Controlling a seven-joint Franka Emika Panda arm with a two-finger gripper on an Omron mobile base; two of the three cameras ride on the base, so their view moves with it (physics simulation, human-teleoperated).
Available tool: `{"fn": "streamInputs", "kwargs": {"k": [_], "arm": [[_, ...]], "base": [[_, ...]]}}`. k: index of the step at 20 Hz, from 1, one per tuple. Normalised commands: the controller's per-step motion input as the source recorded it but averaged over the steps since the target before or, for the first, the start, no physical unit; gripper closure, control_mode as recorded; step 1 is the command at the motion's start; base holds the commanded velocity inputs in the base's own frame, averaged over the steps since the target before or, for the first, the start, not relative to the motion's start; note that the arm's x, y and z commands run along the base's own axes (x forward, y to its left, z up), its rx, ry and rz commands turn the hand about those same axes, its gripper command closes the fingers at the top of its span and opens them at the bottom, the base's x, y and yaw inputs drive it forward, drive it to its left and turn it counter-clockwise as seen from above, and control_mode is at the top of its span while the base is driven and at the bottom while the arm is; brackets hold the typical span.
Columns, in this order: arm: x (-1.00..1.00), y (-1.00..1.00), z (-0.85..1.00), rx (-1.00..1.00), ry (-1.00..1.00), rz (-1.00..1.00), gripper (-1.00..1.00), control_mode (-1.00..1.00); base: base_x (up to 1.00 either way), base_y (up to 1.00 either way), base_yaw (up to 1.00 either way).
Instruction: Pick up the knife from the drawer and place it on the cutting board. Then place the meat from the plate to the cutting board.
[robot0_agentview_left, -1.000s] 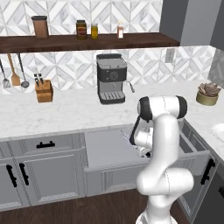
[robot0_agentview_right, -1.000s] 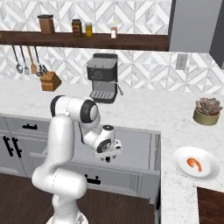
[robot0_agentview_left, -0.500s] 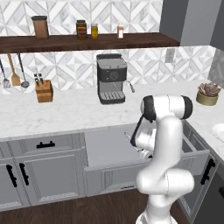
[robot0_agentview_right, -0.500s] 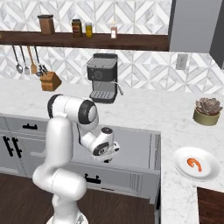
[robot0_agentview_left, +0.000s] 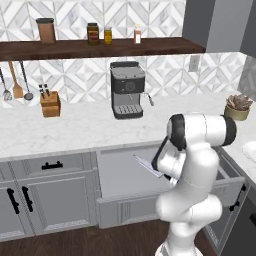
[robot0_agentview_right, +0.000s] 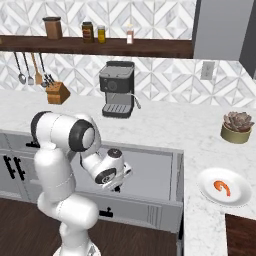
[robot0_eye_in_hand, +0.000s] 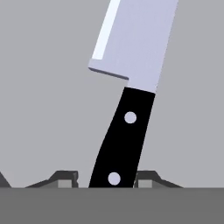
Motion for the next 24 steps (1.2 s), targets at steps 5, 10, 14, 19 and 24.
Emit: {"fn": "streamInputs", "kwargs": {"k": [5,10,14,19,24], "arm": [[0.04,0.08,1.0,0.0,0.0,0.39,1.0,-1.0],[0.17,0.0,1.0,0.0,0.03,0.38,1.0,-1.0],[-0.12,0.0,1.0,0.0,0.06,0.18,1.0,-1.0],[-0.43,0.15,0.81,-0.04,0.1,0.07,1.0,-1.0],[-0.49,0.21,0.22,-0.07,0.04,0.03,1.0,-1.0]], "base": [[0.0,0.0,0.0],[0.0,0.0,0.0],[0.0,0.0,0.0],[0.0,0.0,0.0],[0.0,0.0,0.0]]}}
